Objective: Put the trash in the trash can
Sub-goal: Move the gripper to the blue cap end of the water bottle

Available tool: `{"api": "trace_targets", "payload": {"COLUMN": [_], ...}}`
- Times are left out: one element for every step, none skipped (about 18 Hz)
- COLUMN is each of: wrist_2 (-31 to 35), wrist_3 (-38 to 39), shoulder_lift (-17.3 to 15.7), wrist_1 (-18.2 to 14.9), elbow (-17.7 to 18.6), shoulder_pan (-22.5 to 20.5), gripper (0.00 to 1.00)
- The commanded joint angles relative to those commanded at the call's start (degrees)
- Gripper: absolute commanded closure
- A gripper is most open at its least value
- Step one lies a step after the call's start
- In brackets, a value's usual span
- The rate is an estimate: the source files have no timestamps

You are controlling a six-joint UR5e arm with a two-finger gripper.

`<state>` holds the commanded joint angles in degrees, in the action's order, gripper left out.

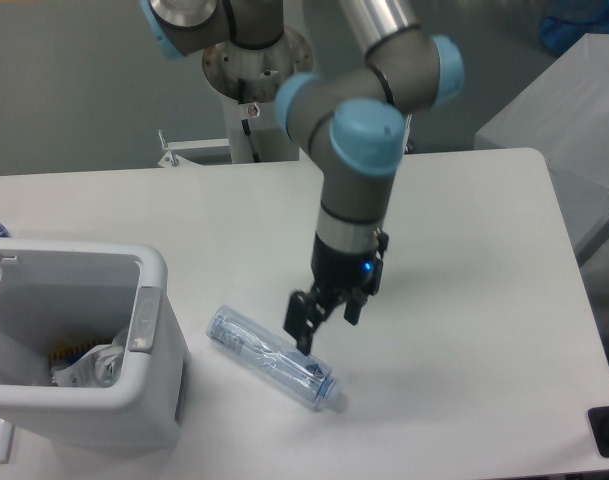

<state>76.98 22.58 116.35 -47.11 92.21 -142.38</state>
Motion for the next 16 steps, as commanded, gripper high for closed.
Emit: {"api": "trace_targets", "payload": {"wrist_2": [1.1,1.7,1.9,1.9,2.0,2.6,3.0,3.2,3.3,3.5,3.5,3.5,3.6,3.7,4.2,4.8], "wrist_3": [1.3,2.2,2.7,3.3,4.0,4.7,5.1,5.2,5.3,5.3,5.3,5.3,5.3,5.2,5.3,5.3], "shoulder_lift": [1.3,2.6,3.7,4.5,5.5,6.6,7.6,8.4,9.1,9.2,9.6,9.7,10.0,10.4,10.8,11.2], "wrist_1": [0.1,0.1,0.1,0.1,0.1,0.1,0.1,0.1,0.1,0.1,0.1,0.1,0.1,0.1,0.2,0.2], "elbow": [-1.1,-2.0,-3.1,-3.8,-4.6,-5.3,-6.0,-6.6,-7.0,-7.0,-7.1,-7.1,-7.1,-7.1,-7.2,-7.6], "shoulder_pan": [0.0,0.0,0.0,-0.1,-0.1,-0.1,-0.1,-0.1,-0.1,-0.1,0.0,0.0,0.0,0.0,0.0,0.2], "gripper": [0.04,0.04,0.04,0.04,0.04,0.05,0.05,0.05,0.05,0.05,0.05,0.05,0.06,0.06,0.06,0.06]}}
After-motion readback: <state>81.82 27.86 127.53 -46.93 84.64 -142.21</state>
